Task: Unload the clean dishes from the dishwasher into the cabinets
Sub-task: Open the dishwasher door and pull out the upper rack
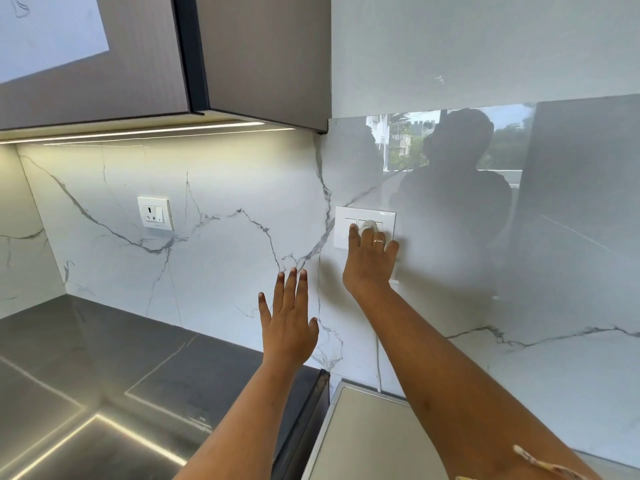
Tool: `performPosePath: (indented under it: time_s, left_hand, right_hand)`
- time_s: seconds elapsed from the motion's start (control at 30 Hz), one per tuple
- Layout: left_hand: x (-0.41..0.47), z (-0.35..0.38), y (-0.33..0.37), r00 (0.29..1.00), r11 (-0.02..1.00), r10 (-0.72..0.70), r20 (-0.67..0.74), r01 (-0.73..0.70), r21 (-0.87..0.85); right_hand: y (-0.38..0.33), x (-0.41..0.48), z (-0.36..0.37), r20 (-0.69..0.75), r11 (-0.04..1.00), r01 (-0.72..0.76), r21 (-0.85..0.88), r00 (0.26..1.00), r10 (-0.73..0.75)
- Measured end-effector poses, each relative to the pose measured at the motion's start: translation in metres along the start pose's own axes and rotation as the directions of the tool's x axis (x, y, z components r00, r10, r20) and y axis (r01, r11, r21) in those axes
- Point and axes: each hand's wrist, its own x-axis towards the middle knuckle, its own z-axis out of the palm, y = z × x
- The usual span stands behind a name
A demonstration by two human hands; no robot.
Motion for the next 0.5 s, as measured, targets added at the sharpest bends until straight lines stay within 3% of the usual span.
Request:
performPosePath:
  time_s: [0.5]
  left_hand:
    - [-0.113,-0.029,-0.011,0.995,0.99,0.072,0.065,-0.063,-0.129]
  right_hand:
    - [0.001,-0.164,-0.002,0.258,0.986,-0.16,0.043,0.955,0.144]
